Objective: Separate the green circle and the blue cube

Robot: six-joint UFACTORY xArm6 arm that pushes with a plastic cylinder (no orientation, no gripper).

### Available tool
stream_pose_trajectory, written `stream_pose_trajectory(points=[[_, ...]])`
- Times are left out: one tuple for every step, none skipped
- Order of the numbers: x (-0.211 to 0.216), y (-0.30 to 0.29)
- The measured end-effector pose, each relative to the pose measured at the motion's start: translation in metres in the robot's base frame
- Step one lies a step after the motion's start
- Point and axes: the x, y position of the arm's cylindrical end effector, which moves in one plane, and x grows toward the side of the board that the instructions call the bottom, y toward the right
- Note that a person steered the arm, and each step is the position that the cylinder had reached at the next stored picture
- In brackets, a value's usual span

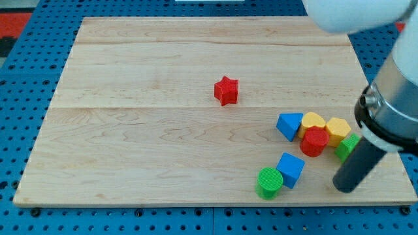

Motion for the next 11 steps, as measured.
stream_pose_trajectory(points=[[0.014, -0.01], [0.013, -0.035], [0.013, -0.083], [0.013, -0.129], [0.011, -0.137], [0.011, -0.112], [0.011, -0.092], [0.011, -0.092], [-0.001, -0.099], [-0.021, -0.135], [-0.024, -0.199]])
